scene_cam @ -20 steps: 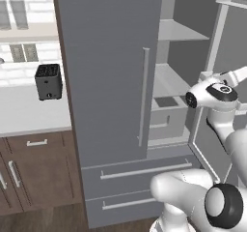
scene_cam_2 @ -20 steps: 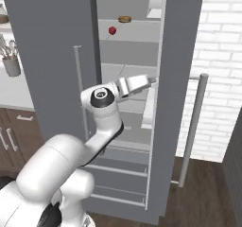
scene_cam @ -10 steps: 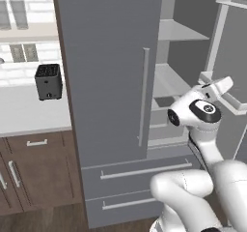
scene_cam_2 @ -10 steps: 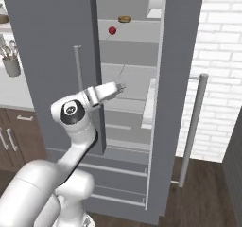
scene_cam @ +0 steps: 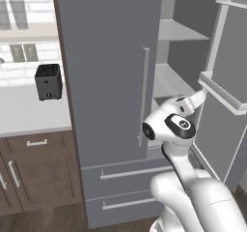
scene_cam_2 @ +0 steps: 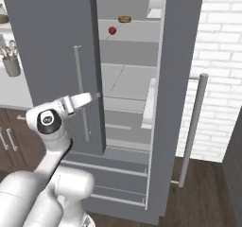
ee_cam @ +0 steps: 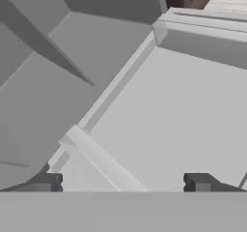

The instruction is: Take the strawberry from the fridge and place it on top of the pancake, located on the dining counter.

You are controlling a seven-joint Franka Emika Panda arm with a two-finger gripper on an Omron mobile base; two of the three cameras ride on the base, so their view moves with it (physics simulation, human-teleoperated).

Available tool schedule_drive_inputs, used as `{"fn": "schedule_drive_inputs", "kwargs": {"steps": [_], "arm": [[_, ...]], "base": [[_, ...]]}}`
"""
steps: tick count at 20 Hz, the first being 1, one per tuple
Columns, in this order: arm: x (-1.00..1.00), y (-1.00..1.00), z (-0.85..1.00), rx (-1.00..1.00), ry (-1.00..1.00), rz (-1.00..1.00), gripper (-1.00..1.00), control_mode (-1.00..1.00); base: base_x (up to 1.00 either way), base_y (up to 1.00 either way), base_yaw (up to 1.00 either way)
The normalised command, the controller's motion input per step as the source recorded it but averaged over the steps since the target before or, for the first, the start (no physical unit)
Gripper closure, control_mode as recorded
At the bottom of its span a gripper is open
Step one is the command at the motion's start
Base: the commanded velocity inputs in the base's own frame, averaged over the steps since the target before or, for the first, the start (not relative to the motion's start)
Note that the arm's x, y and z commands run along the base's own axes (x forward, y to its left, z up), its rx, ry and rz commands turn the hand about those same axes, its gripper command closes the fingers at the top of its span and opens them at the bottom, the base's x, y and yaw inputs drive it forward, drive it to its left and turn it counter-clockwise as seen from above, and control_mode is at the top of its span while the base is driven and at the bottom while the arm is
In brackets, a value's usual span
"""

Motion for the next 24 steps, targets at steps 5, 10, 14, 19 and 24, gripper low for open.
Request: {"fn": "schedule_drive_inputs", "kwargs": {"steps": [5, 10, 14, 19, 24], "arm": [[0.51, 0.83, -0.58, 0.38, 0.12, 0.21, -1.0, -1.0], [0.8, 0.62, -0.44, 0.43, 0.1, 0.38, -1.0, -1.0], [0.59, 0.44, -0.09, 0.4, 0.22, 0.23, -1.0, -1.0], [0.14, 0.35, 0.16, 0.28, 0.22, 0.06, -1.0, -1.0], [0.24, 0.15, 0.01, 0.21, 0.3, 0.01, -1.0, -1.0]], "base": [[0.0, 0.0, 0.0], [0.0, 0.0, 0.0], [0.0, 0.0, 0.0], [0.0, 0.0, 0.0], [0.0, 0.0, 0.0]]}}
